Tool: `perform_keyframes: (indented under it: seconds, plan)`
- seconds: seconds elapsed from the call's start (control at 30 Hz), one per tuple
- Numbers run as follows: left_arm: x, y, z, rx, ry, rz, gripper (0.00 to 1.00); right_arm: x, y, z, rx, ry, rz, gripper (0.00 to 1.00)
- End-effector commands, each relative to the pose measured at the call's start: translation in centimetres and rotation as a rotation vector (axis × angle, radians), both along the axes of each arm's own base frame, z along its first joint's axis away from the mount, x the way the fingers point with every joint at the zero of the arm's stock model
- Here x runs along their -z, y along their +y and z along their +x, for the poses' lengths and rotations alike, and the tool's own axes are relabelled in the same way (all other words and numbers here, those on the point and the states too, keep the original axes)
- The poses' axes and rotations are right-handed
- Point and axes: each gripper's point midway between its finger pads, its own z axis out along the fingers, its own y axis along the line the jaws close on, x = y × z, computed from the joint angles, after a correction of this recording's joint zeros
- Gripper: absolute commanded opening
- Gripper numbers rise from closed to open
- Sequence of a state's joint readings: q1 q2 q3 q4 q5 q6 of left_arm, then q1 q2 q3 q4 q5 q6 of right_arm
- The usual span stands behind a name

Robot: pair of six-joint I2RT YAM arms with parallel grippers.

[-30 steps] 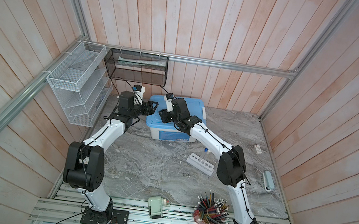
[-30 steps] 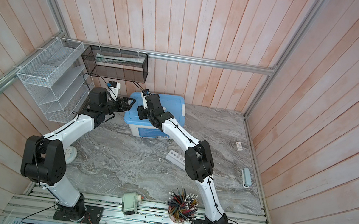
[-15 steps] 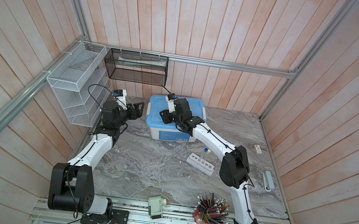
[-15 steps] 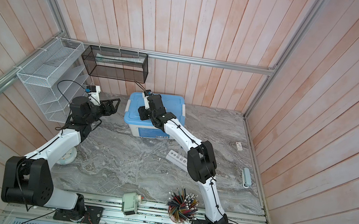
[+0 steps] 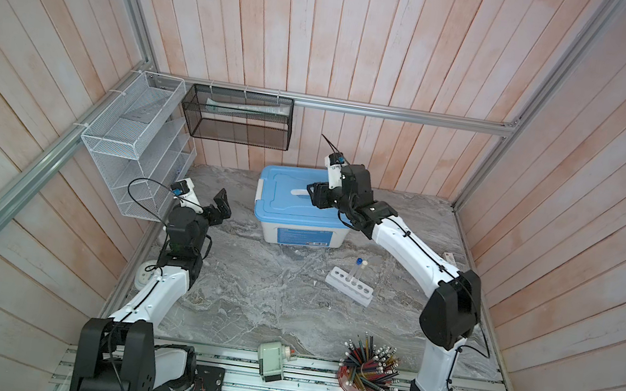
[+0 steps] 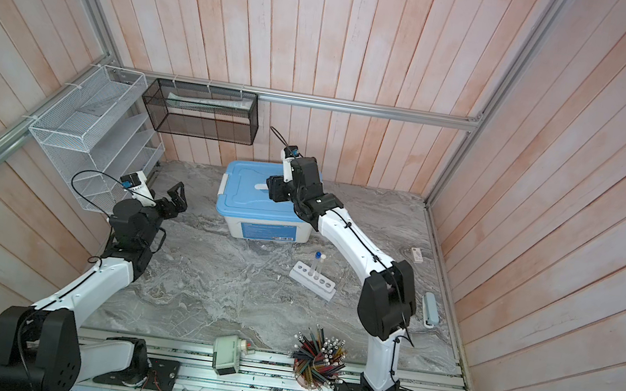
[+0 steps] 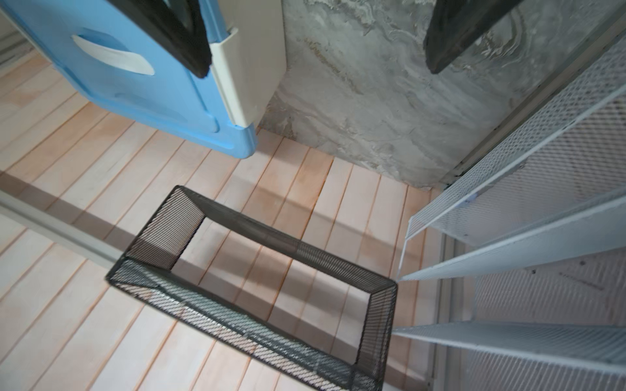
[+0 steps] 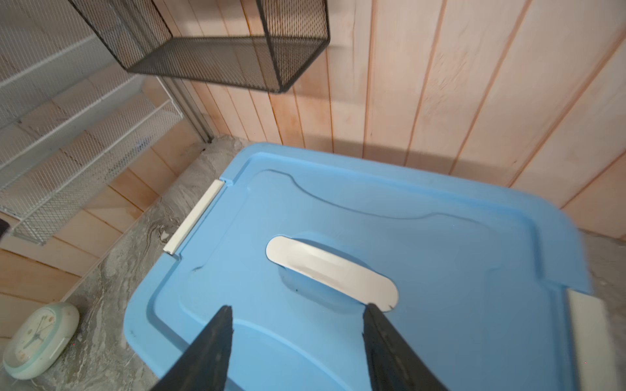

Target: Organize the chemistry lab equipment

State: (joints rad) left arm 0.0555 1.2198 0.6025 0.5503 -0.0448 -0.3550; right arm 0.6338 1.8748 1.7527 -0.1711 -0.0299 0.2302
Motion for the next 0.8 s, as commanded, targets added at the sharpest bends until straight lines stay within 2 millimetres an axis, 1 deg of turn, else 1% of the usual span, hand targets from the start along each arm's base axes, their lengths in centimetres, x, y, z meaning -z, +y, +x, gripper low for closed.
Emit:
perform_keyframes:
  seconds: [0.0,0.03,0.1,0.17,0.2,0.27,0.37,0.43,0.47,0.5,0.57,0.7,0.77]
  plan:
    - [0.0,2.0,-1.1,-0.115,-0.060,0.026,1.00,-3.2,-3.5,-0.6,0.100,-0.109,0.003,0.68]
    - [0.3,2.0,-1.1,-0.112,-0.056,0.053,1.00,-3.5,-5.0,-0.9,0.140,-0.132,-0.005,0.70]
    - [1.0,2.2,-0.9,-0.120,-0.020,0.109,1.00,-3.4,-7.7,-1.4,0.201,-0.156,-0.019,0.74]
    - [1.6,2.6,-1.1,-0.140,-0.011,0.130,1.00,-2.5,-10.2,-1.8,0.230,-0.148,-0.027,0.75]
    - [1.7,2.6,-1.2,-0.141,-0.022,0.143,1.00,-2.5,-11.7,-2.1,0.259,-0.151,-0.026,0.75]
    - [2.1,2.5,-1.5,-0.139,-0.036,0.158,1.00,-1.5,-14.5,-2.5,0.320,-0.143,-0.039,0.76]
    - [3.5,2.2,-1.8,-0.124,-0.022,0.173,1.00,-0.6,-19.2,-3.3,0.447,-0.169,-0.054,0.78]
    - [4.7,2.2,-1.7,-0.119,0.006,0.178,1.00,-0.3,-22.0,-4.1,0.530,-0.203,-0.053,0.87]
    - [5.4,2.1,-1.7,-0.112,0.017,0.183,1.00,0.2,-23.2,-4.6,0.568,-0.216,-0.053,0.93]
    - [5.8,2.0,-1.8,-0.104,0.016,0.186,1.00,0.5,-24.3,-5.0,0.603,-0.233,-0.052,0.98]
    - [6.2,1.8,-2.2,-0.099,0.000,0.187,1.00,1.7,-26.4,-5.6,0.672,-0.248,-0.077,0.98]
    - [6.2,1.2,-2.3,-0.063,0.000,0.210,1.00,4.7,-30.4,-6.9,0.813,-0.264,-0.159,0.98]
    - [6.1,0.8,-2.2,-0.036,0.001,0.213,1.00,5.8,-31.8,-7.7,0.856,-0.283,-0.176,0.98]
